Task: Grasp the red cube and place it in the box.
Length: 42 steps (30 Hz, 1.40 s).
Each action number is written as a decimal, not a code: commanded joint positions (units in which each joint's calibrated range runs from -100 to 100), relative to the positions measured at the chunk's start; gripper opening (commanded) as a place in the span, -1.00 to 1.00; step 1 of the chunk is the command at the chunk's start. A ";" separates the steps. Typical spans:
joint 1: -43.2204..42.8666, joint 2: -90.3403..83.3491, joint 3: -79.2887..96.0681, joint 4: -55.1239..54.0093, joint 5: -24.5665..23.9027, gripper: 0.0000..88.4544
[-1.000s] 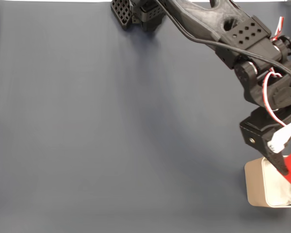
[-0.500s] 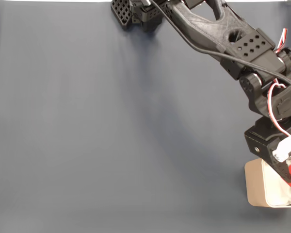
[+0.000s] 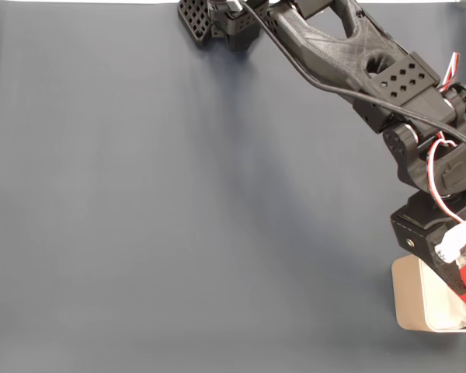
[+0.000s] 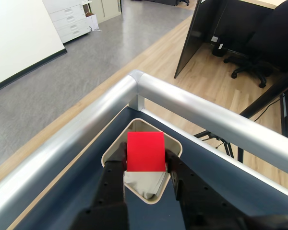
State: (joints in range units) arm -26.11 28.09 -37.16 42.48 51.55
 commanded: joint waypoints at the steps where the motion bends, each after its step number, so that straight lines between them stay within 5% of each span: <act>1: 0.33 -0.45 -3.71 -1.33 -0.24 -0.99; 9: 0.54 -0.36 -3.44 -1.25 -0.49 -0.96; 16: 0.76 -0.80 -3.35 -2.07 -2.44 -0.38; 24: 0.97 -1.58 -3.17 -1.17 -1.66 -0.07; 42: 1.40 -1.58 -3.26 -3.30 -1.07 0.04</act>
State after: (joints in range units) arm -25.45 28.53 -37.16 40.33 49.99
